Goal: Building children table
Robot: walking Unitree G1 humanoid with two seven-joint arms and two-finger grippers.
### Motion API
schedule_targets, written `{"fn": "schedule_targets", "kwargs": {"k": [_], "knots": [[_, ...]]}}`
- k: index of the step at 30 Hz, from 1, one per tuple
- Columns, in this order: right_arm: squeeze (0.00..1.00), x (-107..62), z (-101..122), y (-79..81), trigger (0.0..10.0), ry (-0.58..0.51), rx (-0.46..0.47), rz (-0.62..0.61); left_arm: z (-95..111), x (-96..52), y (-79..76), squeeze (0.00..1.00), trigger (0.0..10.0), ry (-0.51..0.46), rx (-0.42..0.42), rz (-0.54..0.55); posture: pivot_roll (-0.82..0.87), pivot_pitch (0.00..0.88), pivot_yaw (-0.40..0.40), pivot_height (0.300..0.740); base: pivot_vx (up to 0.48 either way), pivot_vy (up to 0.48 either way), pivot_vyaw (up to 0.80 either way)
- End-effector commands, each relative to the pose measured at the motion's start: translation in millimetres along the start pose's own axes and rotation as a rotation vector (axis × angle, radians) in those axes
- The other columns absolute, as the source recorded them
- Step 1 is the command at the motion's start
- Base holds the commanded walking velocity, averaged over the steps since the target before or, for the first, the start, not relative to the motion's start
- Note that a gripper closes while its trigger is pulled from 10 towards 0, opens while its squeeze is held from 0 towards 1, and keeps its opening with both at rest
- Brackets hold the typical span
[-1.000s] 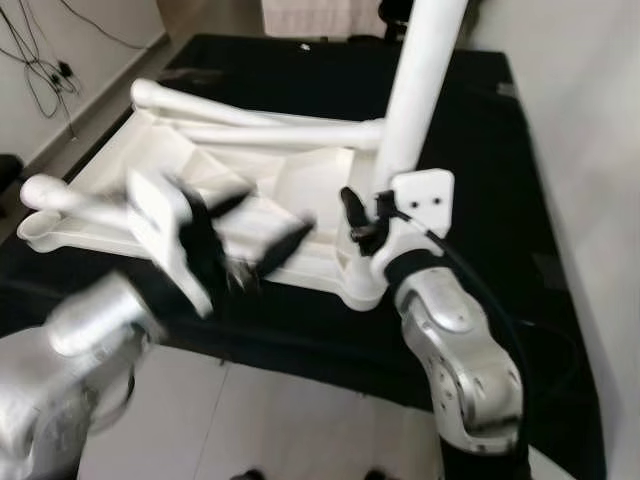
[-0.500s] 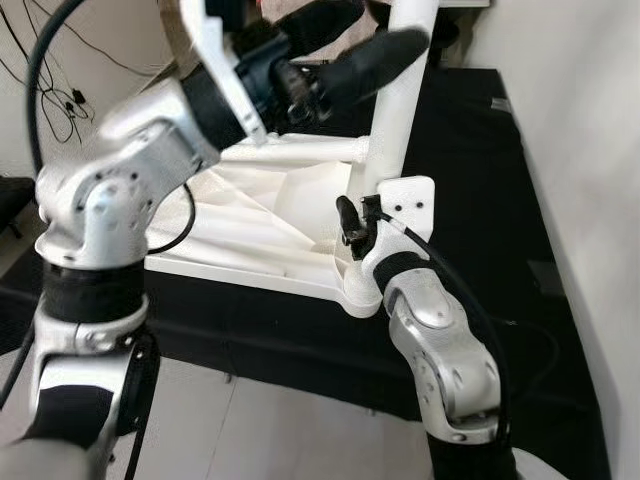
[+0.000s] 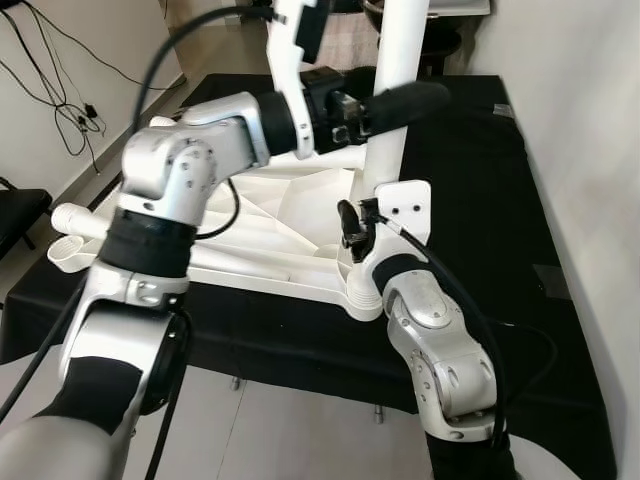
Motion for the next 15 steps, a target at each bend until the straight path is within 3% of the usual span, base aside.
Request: {"fn": "schedule_targets", "kwargs": {"k": [1, 3, 4, 15], "knots": [[0.00, 2.4, -22.6, -2.0, 10.0, 0.119, 0.058, -0.019, 1.1, 5.6, -2.6, 0.00, 7.9, 0.006, 0.023, -0.047, 0.02, 0.165, 0.093, 0.740, 0.000, 0.000, 0.00], [0.00, 2.8, -22.1, -2.1, 10.0, 0.116, 0.057, -0.018, 1.0, 7.4, -3.0, 0.00, 7.9, 0.009, 0.027, -0.061, 0.02, 0.165, 0.093, 0.740, 0.000, 0.000, 0.00], [0.00, 3.7, -20.7, -1.8, 10.0, 0.110, 0.058, -0.013, -0.3, 10.7, -2.8, 0.00, 0.0, 0.022, 0.051, -0.073, 0.01, 0.165, 0.094, 0.740, 0.000, 0.000, 0.00], [0.00, 4.4, -18.6, 2.4, 10.0, 0.101, 0.058, 0.017, 4.9, 19.2, -2.6, 0.00, 0.0, 0.005, 0.066, -0.118, 0.00, 0.164, 0.088, 0.740, 0.000, 0.000, 0.00]]}}
Point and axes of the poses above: a point about 5 cm out from each wrist's last joint towards the gripper, its own x axis pointing out of the wrist towards the gripper, its own z axis along the axis of the wrist's last joint, y = z × x, the point moved 1 cm from there along x, pointing out of the wrist towards the gripper, and after that the axes turned 6 degrees about x, right-handed, at the moved point
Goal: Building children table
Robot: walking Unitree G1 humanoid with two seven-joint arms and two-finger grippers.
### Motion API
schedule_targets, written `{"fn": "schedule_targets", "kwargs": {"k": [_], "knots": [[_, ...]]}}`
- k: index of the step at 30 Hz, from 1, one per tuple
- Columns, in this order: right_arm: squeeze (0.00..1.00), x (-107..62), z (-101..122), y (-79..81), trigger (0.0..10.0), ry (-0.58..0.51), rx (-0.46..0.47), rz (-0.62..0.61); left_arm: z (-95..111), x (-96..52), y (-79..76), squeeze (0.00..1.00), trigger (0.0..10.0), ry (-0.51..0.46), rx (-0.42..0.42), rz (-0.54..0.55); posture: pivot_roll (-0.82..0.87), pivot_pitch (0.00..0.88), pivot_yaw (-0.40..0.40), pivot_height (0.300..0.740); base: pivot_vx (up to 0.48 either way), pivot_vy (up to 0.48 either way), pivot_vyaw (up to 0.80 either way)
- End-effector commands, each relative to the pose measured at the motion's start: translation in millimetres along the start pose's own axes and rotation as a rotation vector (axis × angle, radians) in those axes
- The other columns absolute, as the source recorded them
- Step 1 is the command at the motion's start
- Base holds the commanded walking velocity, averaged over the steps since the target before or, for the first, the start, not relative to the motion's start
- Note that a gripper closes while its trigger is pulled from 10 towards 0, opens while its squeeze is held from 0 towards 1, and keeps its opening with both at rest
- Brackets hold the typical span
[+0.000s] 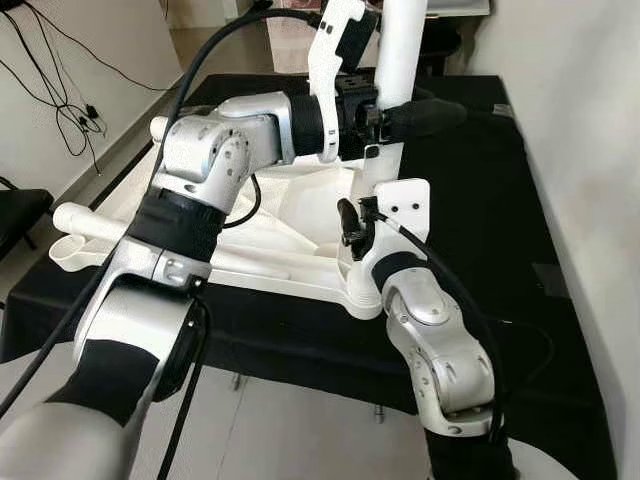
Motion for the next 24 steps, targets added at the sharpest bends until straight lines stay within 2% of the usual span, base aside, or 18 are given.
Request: {"fn": "schedule_targets", "kwargs": {"k": [1, 6, 10, 11, 12, 13, 20, 22, 24], "knots": [[0.00, 2.2, -20.1, 3.4, 10.0, 0.108, 0.057, 0.017, 7.7, 4.5, -1.7, 0.00, 0.0, -0.026, 0.004, -0.021, 0.00, 0.162, 0.086, 0.740, 0.000, 0.000, 0.00], [0.00, 3.3, -19.0, 5.1, 10.0, 0.104, 0.042, 0.043, 8.7, 4.3, -0.9, 0.00, 0.0, -0.041, 0.003, -0.026, 0.00, 0.160, 0.087, 0.740, 0.000, 0.000, 0.00], [0.02, 4.6, -16.4, 7.8, 10.0, 0.090, -0.013, 0.117, 7.8, 3.0, -1.2, 0.00, 0.0, -0.052, -0.004, -0.026, 0.01, 0.159, 0.078, 0.740, 0.000, 0.000, 0.00], [0.19, 4.9, -15.5, 8.2, 10.0, 0.085, -0.032, 0.144, 7.4, 2.5, -1.0, 0.00, 0.0, -0.056, -0.007, -0.024, 0.01, 0.158, 0.076, 0.740, 0.000, 0.000, 0.00], [1.00, 6.0, -14.0, 7.6, 10.0, 0.084, -0.050, 0.180, 6.3, 1.9, -0.9, 0.00, 0.0, -0.058, -0.010, -0.024, 0.01, 0.161, 0.072, 0.740, 0.000, 0.000, 0.00], [1.00, 8.9, -10.0, 3.8, 10.0, 0.078, -0.080, 0.225, 4.7, 1.0, -1.1, 0.00, 0.0, -0.059, -0.014, -0.026, 0.00, 0.160, 0.069, 0.740, 0.000, 0.000, 0.00], [1.00, 17.4, 1.3, -7.4, 10.0, 0.066, -0.102, 0.262, 2.8, 0.9, -1.3, 0.00, 0.0, -0.058, -0.014, -0.029, 0.00, 0.160, 0.064, 0.740, 0.000, 0.000, 0.00], [1.00, 28.8, 11.8, -14.9, 10.0, 0.081, -0.121, 0.342, 1.6, 1.0, -3.3, 0.00, 0.0, -0.061, -0.019, -0.038, 0.00, 0.161, 0.059, 0.740, 0.000, 0.000, 0.00], [1.00, 31.8, 15.4, -17.4, 10.0, 0.085, -0.125, 0.365, 1.3, 1.0, -3.9, 0.00, 0.0, -0.063, -0.021, -0.041, 0.00, 0.161, 0.059, 0.740, 0.000, 0.000, 0.00]]}}
Point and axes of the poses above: a point about 5 cm out from each wrist's last joint towards the gripper, its own x axis pointing out of the wrist towards the gripper, its own z axis along the axis of the wrist's last joint, y = z × x, the point moved 1 cm from there along x, pointing out of the wrist towards the gripper, and after that the axes turned 6 degrees about x, right-handed, at the moved point
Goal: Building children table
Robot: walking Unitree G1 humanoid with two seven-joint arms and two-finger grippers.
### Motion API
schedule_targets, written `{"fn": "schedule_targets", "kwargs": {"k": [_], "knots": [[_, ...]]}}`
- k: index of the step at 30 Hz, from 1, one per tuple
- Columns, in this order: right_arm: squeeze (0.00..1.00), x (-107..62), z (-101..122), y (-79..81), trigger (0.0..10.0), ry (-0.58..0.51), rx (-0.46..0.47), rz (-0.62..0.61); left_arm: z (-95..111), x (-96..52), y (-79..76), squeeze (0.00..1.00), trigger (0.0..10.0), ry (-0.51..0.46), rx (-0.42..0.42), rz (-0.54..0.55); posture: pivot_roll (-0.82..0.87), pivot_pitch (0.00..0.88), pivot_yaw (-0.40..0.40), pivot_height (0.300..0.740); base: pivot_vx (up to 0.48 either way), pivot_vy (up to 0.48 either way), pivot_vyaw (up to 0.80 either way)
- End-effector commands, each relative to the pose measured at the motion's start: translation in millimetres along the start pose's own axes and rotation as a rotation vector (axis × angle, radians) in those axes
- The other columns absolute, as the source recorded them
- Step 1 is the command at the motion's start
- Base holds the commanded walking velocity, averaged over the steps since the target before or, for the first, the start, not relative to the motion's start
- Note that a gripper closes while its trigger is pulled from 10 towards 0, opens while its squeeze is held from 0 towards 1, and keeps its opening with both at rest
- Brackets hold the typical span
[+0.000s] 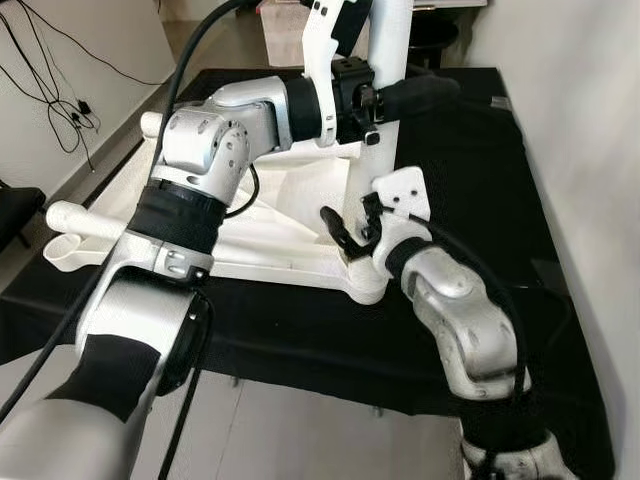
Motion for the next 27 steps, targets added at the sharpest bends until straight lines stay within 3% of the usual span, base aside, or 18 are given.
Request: {"fn": "schedule_targets", "kwargs": {"k": [1, 2, 3, 10, 11, 16, 23, 24, 25, 26, 27], "knots": [[0.27, 10.1, 3.0, 5.5, 10.0, 0.027, 0.024, 0.134, -6.1, 8.3, -12.5, 0.00, 0.0, -0.021, -0.060, -0.088, -0.01, 0.161, 0.057, 0.740, 0.000, 0.000, 0.00], [0.27, 11.7, 6.4, 5.2, 10.0, 0.029, 0.026, 0.193, -6.3, 8.6, -13.0, 0.00, 0.0, -0.025, -0.063, -0.090, -0.01, 0.161, 0.057, 0.740, 0.000, 0.000, 0.00], [0.00, 13.9, 10.4, 4.9, 10.0, 0.033, 0.018, 0.263, -6.6, 9.3, -13.8, 0.00, 0.0, -0.028, -0.065, -0.093, -0.01, 0.161, 0.055, 0.740, 0.000, 0.000, 0.00], [0.00, 19.3, 10.6, 8.8, 10.0, 0.110, 0.019, 0.516, -7.9, 14.1, -19.9, 0.00, 0.0, -0.042, -0.075, -0.115, 0.00, 0.164, 0.049, 0.740, 0.000, 0.000, 0.00], [0.00, 21.0, 9.4, 8.8, 0.0, 0.120, 0.020, 0.526, -7.8, 14.5, -20.5, 0.00, 0.0, -0.043, -0.076, -0.117, 0.00, 0.164, 0.047, 0.740, 0.000, 0.000, 0.00], [0.00, 22.4, 3.0, 13.6, 0.0, 0.162, 0.026, 0.608, -7.5, 14.7, -21.0, 0.00, 0.0, -0.048, -0.075, -0.116, 0.00, 0.165, 0.044, 0.740, 0.000, 0.000, 0.00], [0.00, 23.2, -3.8, 13.8, 0.0, 0.182, 0.045, 0.622, -8.2, 14.9, -21.3, 0.00, 0.0, -0.045, -0.068, -0.114, 0.00, 0.166, 0.045, 0.740, 0.000, 0.000, 0.00], [0.00, 23.1, -6.1, 12.9, 0.0, 0.188, 0.053, 0.605, -8.7, 14.9, -21.1, 0.00, 2.7, -0.042, -0.063, -0.109, 0.00, 0.167, 0.046, 0.740, 0.000, 0.000, 0.00], [0.00, 23.1, -6.1, 12.9, 0.0, 0.188, 0.053, 0.605, -8.7, 14.9, -21.1, 0.00, 2.7, -0.042, -0.063, -0.109, 0.00, 0.167, 0.046, 0.740, 0.000, 0.000, 0.00], [0.00, 22.8, -10.4, 11.3, 0.0, 0.197, 0.069, 0.574, -10.1, 14.7, -19.7, 1.00, 10.0, -0.037, -0.065, -0.088, -0.01, 0.167, 0.046, 0.740, 0.000, 0.000, 0.00], [0.00, 22.8, -10.4, 11.3, 0.0, 0.197, 0.069, 0.574, -10.1, 14.7, -19.7, 1.00, 10.0, -0.037, -0.065, -0.088, -0.01, 0.167, 0.046, 0.740, 0.000, 0.000, 0.00]]}}
Point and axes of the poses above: a point about 5 cm out from each wrist's last joint towards the gripper, its own x axis pointing out of the wrist towards the gripper, its own z axis along the axis of the wrist's last joint, y = z × x, the point moved 1 cm from there along x, pointing out of the wrist towards the gripper, and after that the axes turned 6 degrees about x, right-handed, at the moved point
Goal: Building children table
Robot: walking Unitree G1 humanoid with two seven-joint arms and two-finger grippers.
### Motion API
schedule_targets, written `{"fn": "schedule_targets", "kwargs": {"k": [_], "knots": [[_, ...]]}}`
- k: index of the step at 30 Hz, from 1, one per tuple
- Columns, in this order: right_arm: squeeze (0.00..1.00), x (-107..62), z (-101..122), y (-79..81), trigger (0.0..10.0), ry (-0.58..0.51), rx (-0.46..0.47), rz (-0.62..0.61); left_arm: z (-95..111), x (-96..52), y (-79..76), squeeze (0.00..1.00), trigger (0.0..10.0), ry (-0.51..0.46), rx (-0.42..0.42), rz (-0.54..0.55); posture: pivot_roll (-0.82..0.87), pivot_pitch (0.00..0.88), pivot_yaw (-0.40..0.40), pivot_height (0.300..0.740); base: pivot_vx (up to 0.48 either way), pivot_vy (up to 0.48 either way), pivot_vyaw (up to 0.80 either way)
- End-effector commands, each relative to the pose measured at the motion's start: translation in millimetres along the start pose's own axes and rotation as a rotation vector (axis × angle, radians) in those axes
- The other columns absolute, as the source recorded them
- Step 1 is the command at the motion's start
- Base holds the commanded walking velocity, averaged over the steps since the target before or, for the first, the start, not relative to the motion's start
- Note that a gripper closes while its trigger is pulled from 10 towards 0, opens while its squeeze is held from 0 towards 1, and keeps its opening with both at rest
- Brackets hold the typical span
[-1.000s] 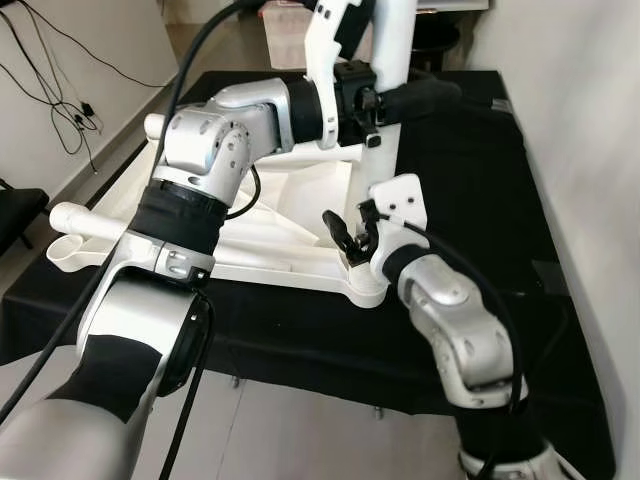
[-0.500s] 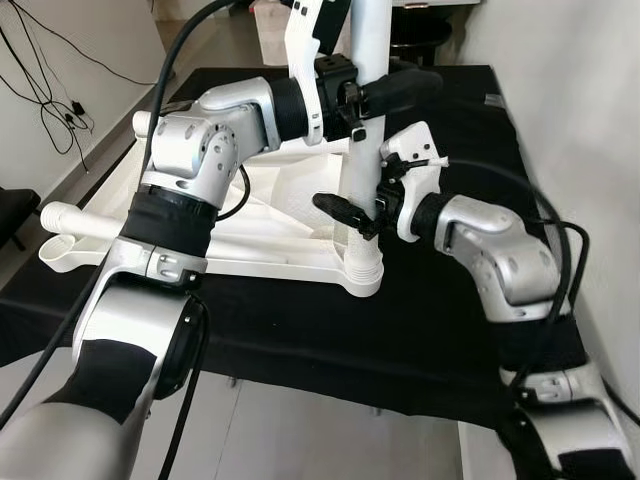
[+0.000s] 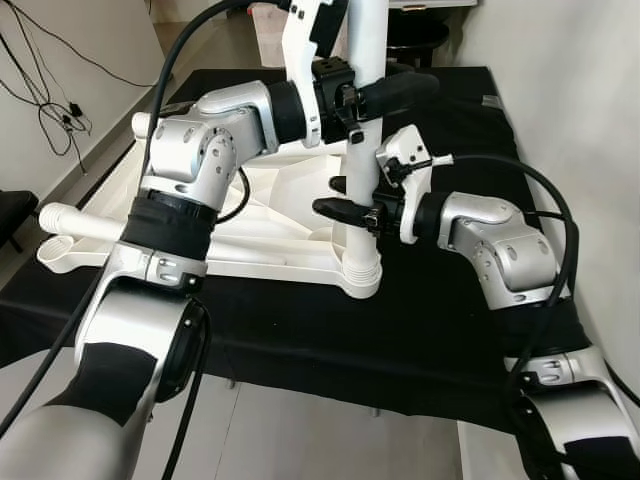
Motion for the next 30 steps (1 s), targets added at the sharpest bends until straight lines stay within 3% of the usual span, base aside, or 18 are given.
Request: {"fn": "schedule_targets", "kwargs": {"k": [1, 4, 5, 6, 7, 8, 9, 10, 11, 12, 13, 15, 16, 22, 27, 28, 30], "knots": [[0.00, 20.9, -20.5, 16.8, 0.0, 0.085, 0.062, 0.051, -7.8, 18.8, -18.9, 1.00, 10.0, -0.004, -0.044, -0.096, -0.01, 0.167, 0.046, 0.740, 0.000, 0.000, 0.00], [0.00, 18.7, -27.0, 18.9, 0.0, 0.074, 0.086, -0.003, -9.9, 18.6, -14.8, 1.00, 10.0, 0.001, -0.050, -0.046, -0.01, 0.169, 0.043, 0.740, 0.000, 0.000, 0.00], [0.00, 16.9, -30.6, 20.3, 0.0, 0.069, 0.106, -0.045, -10.7, 18.5, -13.2, 0.93, 10.0, 0.001, -0.060, -0.033, -0.01, 0.171, 0.039, 0.740, 0.000, 0.000, 0.00], [0.00, 16.9, -30.6, 20.3, 0.0, 0.069, 0.106, -0.045, -10.7, 18.5, -13.2, 0.93, 10.0, 0.001, -0.060, -0.033, -0.01, 0.171, 0.039, 0.740, 0.000, 0.000, 0.00], [0.00, 13.8, -36.7, 21.8, 0.0, 0.066, 0.125, -0.124, -10.9, 18.2, -12.0, 0.00, 10.0, 0.000, -0.064, -0.028, -0.01, 0.173, 0.034, 0.740, 0.000, 0.000, 0.00], [0.00, 11.3, -40.6, 22.7, 0.0, 0.065, 0.136, -0.178, -10.8, 18.0, -11.6, 0.00, 10.0, -0.002, -0.067, -0.028, -0.01, 0.176, 0.031, 0.740, 0.000, 0.000, 0.00], [0.00, 6.9, -48.3, 20.9, 0.0, 0.041, 0.195, -0.359, -10.7, 16.7, -9.9, 0.00, 10.0, -0.006, -0.072, -0.021, -0.01, 0.176, 0.030, 0.740, 0.000, 0.000, 0.00], [0.00, -1.6, -61.9, 29.6, 0.0, 0.030, 0.205, -0.537, -10.4, 15.5, -8.4, 0.00, 10.0, -0.008, -0.075, -0.015, -0.01, 0.178, 0.025, 0.740, 0.000, 0.000, 0.00], [0.00, -1.6, -61.9, 29.6, 0.0, 0.030, 0.205, -0.537, -10.4, 15.5, -8.4, 0.00, 10.0, -0.008, -0.075, -0.015, -0.01, 0.178, 0.025, 0.740, 0.000, 0.000, 0.00], [0.00, -9.9, -69.6, 36.0, 0.0, 0.021, 0.214, -0.660, -10.2, 14.7, -7.4, 0.00, 10.0, -0.009, -0.078, -0.011, -0.01, 0.178, 0.025, 0.740, 0.000, 0.000, 0.00], [0.00, -9.9, -69.6, 36.0, 0.0, 0.021, 0.214, -0.660, -10.2, 14.7, -7.4, 0.00, 10.0, -0.009, -0.078, -0.011, -0.01, 0.178, 0.025, 0.740, 0.000, 0.000, 0.00], [0.00, -11.1, -81.3, 67.5, 0.0, 0.041, 0.229, -0.705, -9.3, 13.9, -5.9, 0.00, 10.0, -0.007, -0.076, -0.010, -0.01, 0.178, 0.044, 0.740, 0.000, 0.000, 0.00], [0.00, -9.4, -82.1, 70.3, 0.0, 0.045, 0.236, -0.696, -9.1, 14.0, -6.0, 0.00, 10.0, -0.006, -0.075, -0.012, -0.01, 0.178, 0.044, 0.740, 0.000, 0.000, 0.00], [0.00, -3.1, -73.5, 60.1, 0.0, 0.017, 0.231, -0.694, -7.9, 15.9, -9.6, 0.00, 10.0, -0.001, -0.068, -0.026, -0.02, 0.171, 0.050, 0.740, 0.000, 0.000, 0.00], [0.00, -3.5, -68.1, 60.8, 0.0, 0.000, 0.236, -0.715, -7.2, 17.8, -12.8, 0.00, 10.0, -0.003, -0.070, -0.046, -0.02, 0.169, 0.053, 0.740, 0.000, 0.000, 0.00], [0.00, -3.7, -67.3, 62.8, 0.0, -0.003, 0.241, -0.725, -6.8, 18.5, -14.1, 0.00, 0.3, -0.007, -0.076, -0.059, -0.02, 0.169, 0.057, 0.740, 0.000, 0.000, 0.00], [0.00, -4.5, -66.7, 65.9, 0.0, -0.005, 0.244, -0.739, -6.6, 19.1, -15.2, 0.00, 0.0, -0.010, -0.080, -0.072, -0.02, 0.168, 0.060, 0.740, 0.000, 0.000, 0.00]]}}
Point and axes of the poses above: a point about 5 cm out from each wrist's last joint towards the gripper, its own x axis pointing out of the wrist towards the gripper, its own z axis along the axis of the wrist's last joint, y = z × x, the point moved 1 cm from there along x, pointing out of the wrist towards the gripper, and after that the axes turned 6 degrees about x, right-handed, at the moved point
